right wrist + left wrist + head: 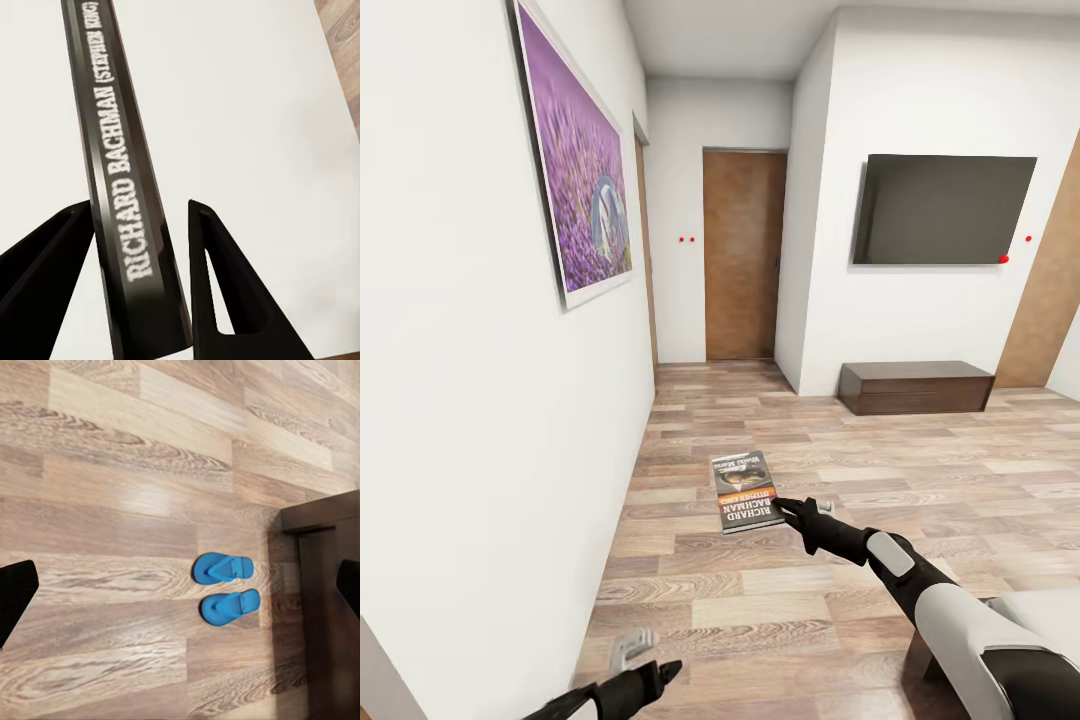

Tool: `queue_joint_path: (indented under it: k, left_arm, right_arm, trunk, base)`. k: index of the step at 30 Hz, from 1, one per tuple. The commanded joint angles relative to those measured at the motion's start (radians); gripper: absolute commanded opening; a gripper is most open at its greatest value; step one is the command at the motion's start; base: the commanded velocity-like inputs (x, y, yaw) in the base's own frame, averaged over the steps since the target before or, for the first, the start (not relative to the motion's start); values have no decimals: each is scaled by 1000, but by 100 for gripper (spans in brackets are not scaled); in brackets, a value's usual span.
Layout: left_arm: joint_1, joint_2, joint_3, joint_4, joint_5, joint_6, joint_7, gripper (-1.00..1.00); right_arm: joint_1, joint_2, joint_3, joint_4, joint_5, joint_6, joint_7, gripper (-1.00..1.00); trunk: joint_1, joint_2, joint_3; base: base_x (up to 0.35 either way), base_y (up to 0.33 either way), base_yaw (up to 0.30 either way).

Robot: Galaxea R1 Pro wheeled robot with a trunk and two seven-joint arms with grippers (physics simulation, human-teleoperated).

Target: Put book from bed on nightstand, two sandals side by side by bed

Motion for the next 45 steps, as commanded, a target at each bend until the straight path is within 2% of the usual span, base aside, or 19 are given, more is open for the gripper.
queue_joint_path:
  k: [1, 20, 45]
  left_arm:
    - [1, -2, 1, -1, 7, 3, -2, 100]
    - [5, -6, 1, -4, 7, 1, -1, 100]
    - [5, -6, 1, -4, 7, 1, -1, 100]
  right_arm:
    - [-1, -1, 3, 0, -5, 4, 1, -100]
    - [-1, -1, 5, 0, -5, 4, 1, -100]
    - [-1, -1, 3, 0, -5, 4, 1, -100]
  trunk:
    - [0, -1, -1]
    - [0, -1, -1]
    - [0, -1, -1]
  base:
    - [0, 0, 0]
    - [4, 0, 0]
    - [69, 0, 0]
